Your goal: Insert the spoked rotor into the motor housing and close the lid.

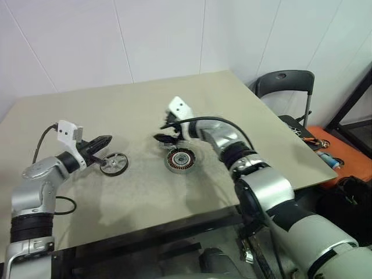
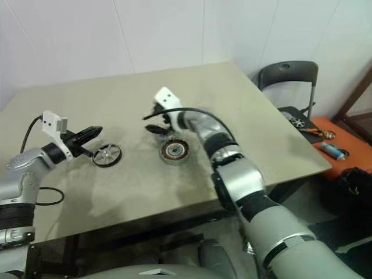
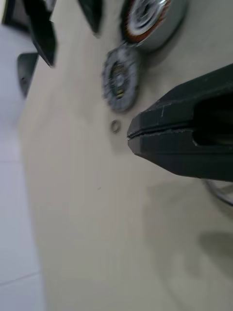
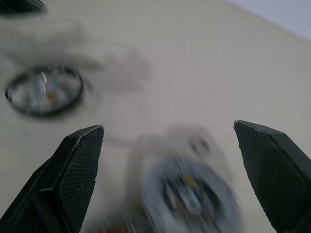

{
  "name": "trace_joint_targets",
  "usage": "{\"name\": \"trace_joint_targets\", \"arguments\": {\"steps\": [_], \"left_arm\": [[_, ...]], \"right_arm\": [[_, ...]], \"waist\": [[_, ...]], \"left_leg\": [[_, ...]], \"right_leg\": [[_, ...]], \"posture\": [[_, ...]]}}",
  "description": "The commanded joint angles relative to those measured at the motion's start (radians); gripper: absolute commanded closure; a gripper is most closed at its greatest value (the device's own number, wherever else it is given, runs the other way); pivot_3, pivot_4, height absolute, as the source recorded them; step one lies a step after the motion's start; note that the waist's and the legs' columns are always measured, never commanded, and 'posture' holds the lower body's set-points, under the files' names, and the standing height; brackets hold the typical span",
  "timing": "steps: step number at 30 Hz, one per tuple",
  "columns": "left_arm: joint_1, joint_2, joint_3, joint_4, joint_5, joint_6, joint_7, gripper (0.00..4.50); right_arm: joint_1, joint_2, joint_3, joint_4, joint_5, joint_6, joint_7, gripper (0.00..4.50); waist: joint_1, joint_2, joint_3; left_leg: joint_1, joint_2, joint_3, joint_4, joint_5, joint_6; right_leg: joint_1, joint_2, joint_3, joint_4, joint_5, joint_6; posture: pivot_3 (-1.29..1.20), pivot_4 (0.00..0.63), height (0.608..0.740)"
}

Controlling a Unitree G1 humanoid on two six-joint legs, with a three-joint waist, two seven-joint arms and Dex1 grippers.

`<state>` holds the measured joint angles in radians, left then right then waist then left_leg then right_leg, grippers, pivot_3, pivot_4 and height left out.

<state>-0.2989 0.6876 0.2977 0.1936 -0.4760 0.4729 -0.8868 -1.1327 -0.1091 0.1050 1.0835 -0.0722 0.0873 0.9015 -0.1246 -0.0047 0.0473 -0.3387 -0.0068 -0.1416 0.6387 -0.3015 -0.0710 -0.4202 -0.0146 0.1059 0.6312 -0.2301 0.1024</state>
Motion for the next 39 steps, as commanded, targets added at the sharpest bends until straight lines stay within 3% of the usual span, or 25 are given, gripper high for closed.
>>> {"name": "trace_joint_targets", "arguments": {"steps": [1, 8, 13, 24, 28, 34, 37, 39], "left_arm": [[0.002, 0.070, -0.039, 0.019, -0.011, 0.000, -0.148, 4.50], [-0.061, 0.134, -0.106, 0.143, 0.051, -0.157, -0.338, 4.50], [-0.079, 0.127, -0.145, 0.200, 0.112, -0.312, -0.391, 4.50], [-0.131, 0.097, -0.138, 0.244, 0.107, -0.311, -0.380, 4.50], [-0.236, 0.075, -0.081, 0.296, 0.015, -0.106, -0.311, 4.50], [-0.245, 0.037, -0.045, 0.288, 0.024, -0.156, -0.234, 4.50], [-0.141, 0.062, -0.124, 0.248, 0.116, -0.348, -0.329, 4.50], [-0.128, 0.053, -0.119, 0.231, 0.096, -0.337, -0.337, 4.50]], "right_arm": [[0.031, -0.083, -0.005, -0.185, 0.050, 0.061, 0.135, 0.02], [0.202, -0.297, 0.013, -0.502, 0.147, 0.313, 0.397, 0.02], [0.384, -0.407, 0.088, -0.707, 0.124, 0.309, 0.443, 0.02], [0.391, -0.381, 0.035, -0.775, 0.216, 0.405, 0.319, 0.02], [0.357, -0.366, 0.020, -0.739, 0.233, 0.421, 0.258, 0.02], [0.300, -0.333, 0.014, -0.641, 0.194, 0.342, 0.126, 0.02], [0.368, -0.383, 0.071, -0.774, 0.259, 0.409, 0.287, 0.02], [0.387, -0.391, 0.085, -0.811, 0.256, 0.430, 0.290, 0.02]], "waist": [[-0.004, 0.001, 0.001], [0.001, 0.002, 0.001], [0.018, 0.002, 0.001], [0.032, 0.003, 0.002], [0.033, 0.002, 0.002], [0.024, 0.002, 0.002], [0.028, 0.003, 0.002], [0.030, 0.003, 0.002]], "left_leg": [[0.000, 0.000, 0.000, 0.000, 0.000, 0.000], [0.001, 0.002, 0.000, -0.001, 0.000, 0.000], [0.001, 0.001, 0.002, 0.000, 0.000, 0.000], [0.001, 0.002, 0.002, 0.008, 0.000, 0.000], [0.001, 0.002, 0.002, 0.008, 0.000, 0.000], [0.002, 0.002, 0.002, 0.007, 0.000, 0.000], [0.001, 0.002, 0.002, 0.006, 0.000, 0.001], [0.000, 0.002, 0.002, 0.005, 0.000, 0.001]], "right_leg": [[0.000, 0.000, 0.000, 0.000, 0.000, 0.000], [-0.001, 0.002, 0.000, 0.001, 0.000, -0.001], [0.001, 0.000, 0.000, -0.001, 0.000, 0.000], [0.003, 0.002, 0.001, 0.000, 0.000, 0.000], [0.004, 0.002, 0.000, 0.000, 0.000, 0.000], [0.004, 0.002, 0.001, 0.001, 0.000, 0.000], [0.002, 0.002, 0.001, 0.000, 0.000, 0.000], [0.002, 0.001, 0.001, -0.001, 0.000, 0.000]], "posture": [[0.00, 0.000, 0.740], [0.00, 0.000, 0.740], [0.00, 0.000, 0.740], [0.00, 0.000, 0.740], [0.00, 0.000, 0.740], [0.00, 0.000, 0.740], [0.00, 0.000, 0.740], [0.00, 0.000, 0.740]]}}
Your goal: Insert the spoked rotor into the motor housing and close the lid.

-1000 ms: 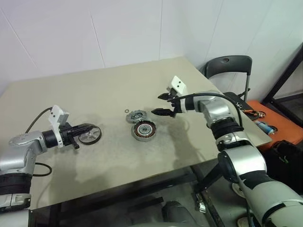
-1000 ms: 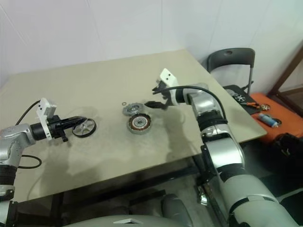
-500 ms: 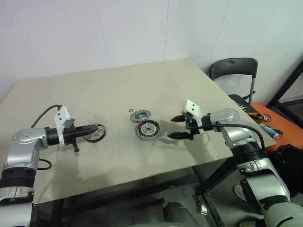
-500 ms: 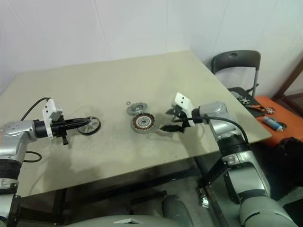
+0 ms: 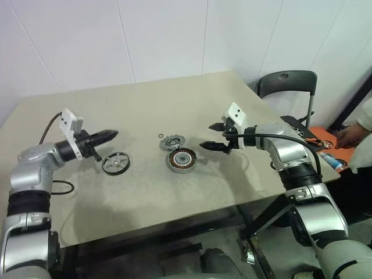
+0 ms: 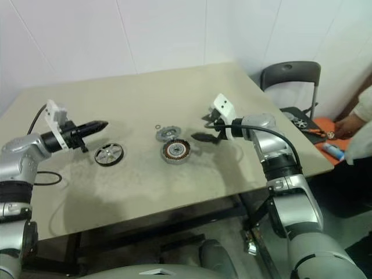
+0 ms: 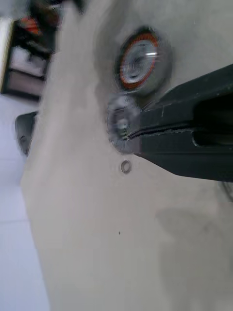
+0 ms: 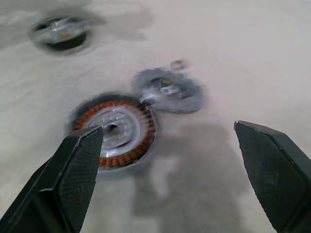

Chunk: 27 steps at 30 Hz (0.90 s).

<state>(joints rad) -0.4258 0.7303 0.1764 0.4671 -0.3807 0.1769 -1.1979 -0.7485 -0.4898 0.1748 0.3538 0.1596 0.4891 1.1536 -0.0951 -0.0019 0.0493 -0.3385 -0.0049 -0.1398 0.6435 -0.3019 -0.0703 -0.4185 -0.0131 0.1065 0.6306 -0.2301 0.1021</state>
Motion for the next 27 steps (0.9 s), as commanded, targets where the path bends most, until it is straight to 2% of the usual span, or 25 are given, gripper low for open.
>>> {"name": "trace_joint_targets", "arguments": {"steps": [1, 4, 5, 9, 11, 15, 18, 20, 23, 24, 26, 27], "left_arm": [[-0.008, 0.005, 0.011, -0.045, -0.014, -0.022, -0.018, 4.50], [-0.058, -0.007, 0.019, 0.018, 0.025, -0.062, 0.060, 4.50], [-0.060, -0.002, 0.005, 0.035, 0.050, -0.096, 0.061, 4.50], [-0.068, -0.009, 0.029, 0.019, 0.002, -0.023, 0.062, 4.50], [-0.059, 0.000, 0.012, 0.031, 0.037, -0.070, 0.064, 4.50], [-0.052, 0.001, 0.028, 0.016, 0.010, -0.025, 0.056, 4.50], [-0.060, 0.005, 0.023, 0.044, 0.038, -0.058, 0.075, 4.50], [-0.061, 0.004, 0.035, 0.018, -0.009, 0.001, 0.044, 4.50], [-0.110, -0.022, 0.083, 0.020, -0.073, 0.088, 0.095, 4.50], [-0.122, -0.023, 0.080, 0.046, -0.054, 0.070, 0.114, 4.50], [-0.105, -0.010, 0.016, 0.101, 0.060, -0.095, 0.121, 4.50], [-0.099, -0.016, 0.007, 0.089, 0.065, -0.120, 0.104, 4.50]], "right_arm": [[-0.001, -0.008, 0.019, -0.067, 0.005, 0.018, 0.011, 0.02], [-0.014, 0.000, 0.015, -0.020, -0.009, 0.017, -0.029, 0.02], [-0.011, 0.000, 0.012, -0.036, 0.008, 0.032, -0.015, 0.02], [-0.005, -0.012, 0.015, -0.037, 0.004, 0.023, -0.014, 0.02], [-0.008, -0.009, 0.013, -0.024, -0.002, 0.023, -0.031, 0.02], [0.002, -0.010, 0.022, -0.046, 0.015, 0.039, -0.006, 0.02], [-0.002, -0.009, 0.041, -0.030, -0.023, 0.016, -0.033, 0.02], [-0.002, -0.010, 0.034, -0.038, -0.002, 0.033, -0.010, 0.02], [-0.013, -0.007, 0.041, 0.002, -0.039, 0.005, -0.053, 0.02], [-0.017, -0.008, 0.046, 0.018, -0.053, -0.008, -0.064, 0.02], [-0.012, -0.010, 0.039, 0.010, -0.038, -0.005, -0.048, 0.02], [-0.009, -0.010, 0.035, 0.001, -0.030, -0.003, -0.042, 0.02]], "waist": [[0.001, 0.000, 0.000], [0.015, -0.001, 0.000], [0.018, -0.001, 0.000], [0.022, -0.001, 0.000], [0.023, -0.001, 0.000], [0.024, -0.001, 0.000], [0.024, -0.001, 0.000], [0.024, -0.001, 0.000], [0.024, -0.001, 0.000], [0.025, -0.001, 0.000], [0.025, -0.001, 0.000], [0.024, -0.001, 0.000]], "left_leg": [[-0.001, 0.000, 0.000, 0.000, 0.000, 0.000], [-0.001, 0.000, 0.000, 0.004, 0.000, 0.000], [0.000, 0.000, 0.000, 0.004, 0.000, 0.000], [0.004, 0.000, 0.001, 0.004, 0.000, 0.000], [0.004, 0.000, 0.001, 0.004, 0.000, 0.000], [0.004, 0.000, 0.001, 0.004, 0.000, 0.000], [0.003, 0.000, 0.000, 0.004, 0.000, 0.000], [0.003, 0.000, 0.000, 0.004, 0.000, 0.000], [0.003, 0.000, 0.000, 0.004, 0.000, 0.000], [0.002, 0.000, 0.000, 0.004, 0.000, 0.000], [0.003, 0.000, 0.000, 0.004, 0.000, 0.000], [0.003, 0.000, 0.000, 0.004, 0.000, 0.000]], "right_leg": [[-0.001, 0.000, 0.000, 0.000, 0.000, 0.000], [0.001, 0.000, 0.000, 0.001, 0.000, 0.000], [0.002, 0.000, 0.000, 0.001, 0.000, 0.000], [0.007, 0.001, 0.000, 0.000, -0.002, 0.003], [0.006, 0.001, 0.000, 0.000, -0.001, 0.003], [0.006, 0.001, 0.000, 0.000, 0.001, 0.000], [0.005, 0.001, 0.000, 0.000, 0.001, 0.000], [0.005, 0.001, 0.000, 0.000, 0.000, 0.000], [0.005, 0.001, 0.000, 0.000, 0.000, 0.000], [0.005, 0.001, 0.000, 0.000, 0.000, 0.000], [0.005, 0.001, -0.001, 0.000, 0.000, 0.001], [0.006, 0.000, 0.000, -0.001, 0.000, 0.000]], "posture": [[0.00, 0.000, 0.740], [0.00, 0.000, 0.740], [0.00, 0.000, 0.740], [0.00, 0.000, 0.740], [0.00, 0.000, 0.740], [0.00, 0.000, 0.740], [0.00, 0.000, 0.740], [0.00, 0.000, 0.740], [0.00, 0.000, 0.740], [0.00, 0.000, 0.740], [0.00, 0.000, 0.740], [0.00, 0.000, 0.740]]}}
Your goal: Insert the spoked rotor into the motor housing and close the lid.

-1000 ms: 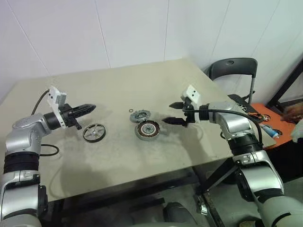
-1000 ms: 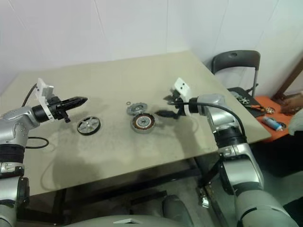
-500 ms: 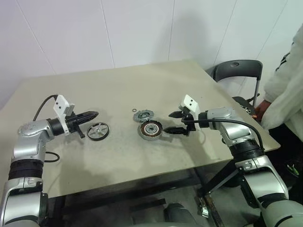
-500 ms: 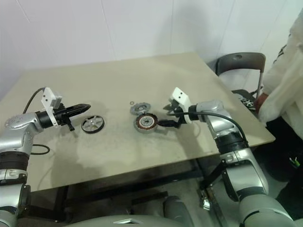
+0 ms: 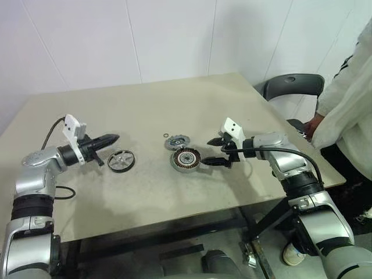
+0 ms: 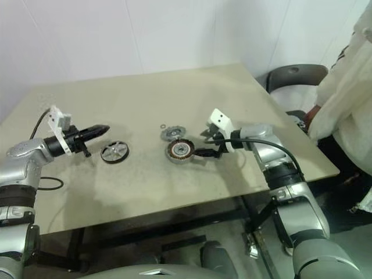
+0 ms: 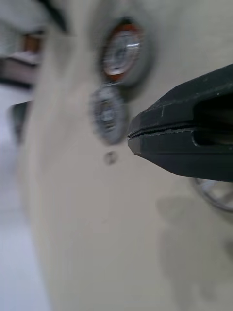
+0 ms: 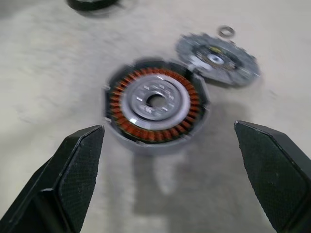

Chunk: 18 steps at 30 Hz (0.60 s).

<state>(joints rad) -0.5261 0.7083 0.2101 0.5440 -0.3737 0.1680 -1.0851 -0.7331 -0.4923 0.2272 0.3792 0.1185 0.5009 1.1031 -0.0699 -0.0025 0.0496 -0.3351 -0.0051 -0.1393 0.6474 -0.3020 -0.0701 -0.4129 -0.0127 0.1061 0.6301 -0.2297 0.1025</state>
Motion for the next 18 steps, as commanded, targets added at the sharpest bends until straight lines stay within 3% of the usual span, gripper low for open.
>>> {"name": "trace_joint_targets", "arguments": {"steps": [1, 4, 7, 10, 15, 18], "left_arm": [[-0.002, -0.007, -0.017, -0.013, 0.032, -0.090, -0.014, 4.50], [-0.061, -0.069, 0.048, -0.087, -0.074, 0.019, 0.056, 4.50], [-0.096, -0.083, 0.039, -0.030, -0.045, -0.007, 0.081, 4.50], [-0.077, -0.023, 0.012, -0.074, -0.165, 0.263, -0.102, 4.50], [-0.093, -0.037, -0.016, -0.007, -0.040, 0.117, -0.011, 4.50], [-0.115, -0.037, 0.040, -0.056, -0.180, 0.316, -0.059, 4.50]], "right_arm": [[-0.023, -0.008, -0.021, -0.030, 0.014, -0.016, 0.007, 0.02], [-0.042, 0.003, -0.035, 0.014, -0.013, -0.040, -0.066, 0.02], [-0.063, 0.019, -0.065, 0.042, 0.013, -0.025, -0.094, 0.02], [-0.034, 0.002, -0.082, -0.081, 0.127, 0.085, 0.019, 0.02], [-0.044, 0.001, -0.068, -0.021, 0.059, 0.045, -0.074, 0.02], [-0.018, -0.008, -0.074, -0.072, 0.103, 0.073, -0.024, 0.02]], "waist": [[-0.002, 0.000, 0.000], [0.001, 0.000, 0.000], [0.000, -0.001, 0.000], [-0.010, 0.000, 0.000], [-0.024, 0.000, 0.000], [-0.025, 0.000, 0.000]], "left_leg": [[0.000, 0.000, 0.000, 0.000, 0.000, 0.000], [-0.001, 0.000, 0.000, 0.000, 0.000, 0.000], [-0.001, 0.000, -0.001, 0.001, 0.000, 0.000], [-0.001, 0.000, 0.000, 0.000, 0.000, 0.000], [-0.001, 0.000, -0.001, -0.001, -0.001, 0.002], [-0.001, 0.000, -0.001, 0.001, -0.001, 0.002]], "right_leg": [[0.000, 0.000, 0.000, 0.000, 0.000, 0.000], [0.000, 0.000, 0.000, 0.000, 0.000, -0.001], [-0.001, 0.000, 0.000, 0.000, 0.000, 0.000], [0.000, 0.000, 0.000, 0.000, 0.000, 0.000], [0.000, 0.000, 0.000, 0.000, -0.001, 0.001], [0.000, 0.000, 0.000, 0.000, -0.001, 0.001]], "posture": [[0.00, 0.000, 0.740], [0.00, 0.000, 0.740], [0.00, 0.000, 0.740], [0.00, 0.000, 0.740], [0.00, 0.000, 0.740], [0.00, 0.000, 0.740]]}}
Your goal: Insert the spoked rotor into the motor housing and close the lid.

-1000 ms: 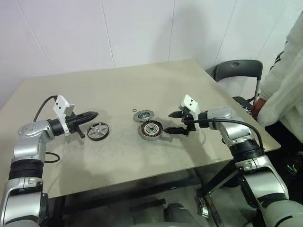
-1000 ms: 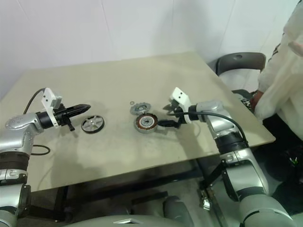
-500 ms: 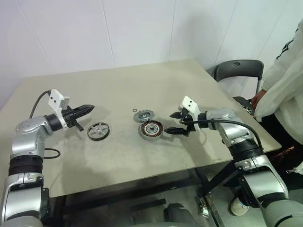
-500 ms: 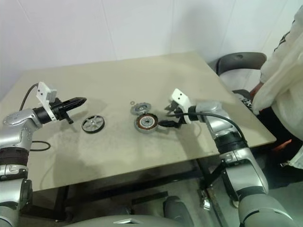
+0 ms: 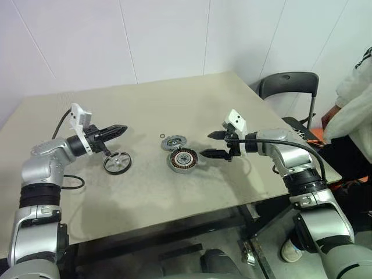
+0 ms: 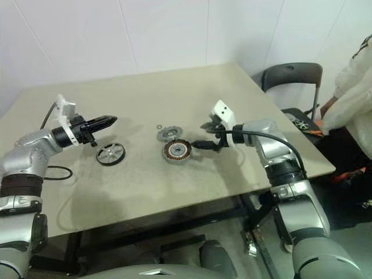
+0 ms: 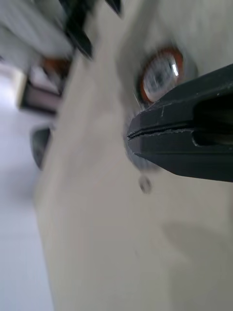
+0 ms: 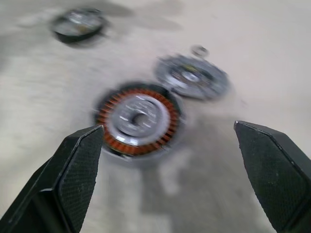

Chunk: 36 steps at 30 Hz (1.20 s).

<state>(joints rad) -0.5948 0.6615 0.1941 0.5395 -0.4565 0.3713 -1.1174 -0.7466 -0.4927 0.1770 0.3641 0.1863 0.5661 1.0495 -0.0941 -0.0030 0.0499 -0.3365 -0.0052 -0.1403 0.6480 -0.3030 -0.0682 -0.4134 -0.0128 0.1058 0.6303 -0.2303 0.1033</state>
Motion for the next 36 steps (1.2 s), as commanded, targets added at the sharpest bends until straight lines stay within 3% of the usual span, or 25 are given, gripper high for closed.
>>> {"name": "trace_joint_targets", "arguments": {"steps": [1, 3, 16, 20, 29, 36], "left_arm": [[-0.046, 0.011, 0.047, -0.053, -0.078, 0.094, -0.021, 4.50], [-0.028, 0.016, 0.017, -0.055, -0.025, 0.029, -0.024, 4.50], [0.011, 0.016, -0.012, -0.079, 0.007, 0.019, -0.045, 4.50], [0.044, 0.024, -0.059, -0.079, 0.064, -0.034, -0.066, 4.50], [0.052, 0.039, -0.042, -0.068, 0.058, -0.026, -0.060, 4.50], [0.041, 0.033, -0.040, -0.070, 0.061, -0.041, -0.050, 4.50]], "right_arm": [[-0.001, -0.010, -0.020, -0.067, 0.031, 0.007, 0.025, 0.02], [-0.004, -0.010, -0.021, -0.058, 0.024, 0.002, 0.014, 0.02], [-0.022, 0.011, -0.031, -0.038, 0.043, 0.022, -0.004, 0.02], [-0.038, 0.041, -0.042, -0.002, 0.023, -0.001, -0.075, 0.02], [0.003, 0.038, -0.047, -0.060, 0.042, 0.018, -0.074, 0.02], [-0.214, 0.181, -0.039, 0.294, -0.074, -0.252, -0.257, 0.02]], "waist": [[-0.001, 0.000, 0.000], [-0.001, 0.000, 0.000], [-0.001, 0.000, 0.000], [-0.003, 0.000, 0.000], [0.000, 0.000, 0.000], [-0.011, 0.001, 0.000]], "left_leg": [[0.000, 0.000, 0.000, 0.000, 0.000, 0.000], [0.000, 0.000, 0.000, 0.000, 0.000, 0.000], [0.000, 0.000, 0.000, 0.000, 0.000, 0.000], [0.001, 0.000, 0.000, -0.001, 0.000, 0.000], [-0.001, 0.000, 0.000, -0.001, 0.000, 0.000], [0.001, 0.000, 0.001, -0.001, 0.000, 0.000]], "right_leg": [[0.000, 0.000, 0.000, 0.000, 0.000, 0.000], [0.000, 0.000, 0.000, 0.000, 0.000, 0.000], [0.000, 0.000, 0.000, 0.000, 0.000, 0.000], [0.000, 0.000, 0.000, 0.000, 0.000, 0.000], [-0.001, 0.000, 0.000, 0.000, 0.000, 0.000], [-0.001, 0.001, 0.001, 0.001, 0.000, -0.001]], "posture": [[0.00, 0.000, 0.740], [0.00, 0.000, 0.740], [0.00, 0.000, 0.740], [0.00, 0.000, 0.740], [0.00, 0.000, 0.740], [0.00, 0.000, 0.740]]}}
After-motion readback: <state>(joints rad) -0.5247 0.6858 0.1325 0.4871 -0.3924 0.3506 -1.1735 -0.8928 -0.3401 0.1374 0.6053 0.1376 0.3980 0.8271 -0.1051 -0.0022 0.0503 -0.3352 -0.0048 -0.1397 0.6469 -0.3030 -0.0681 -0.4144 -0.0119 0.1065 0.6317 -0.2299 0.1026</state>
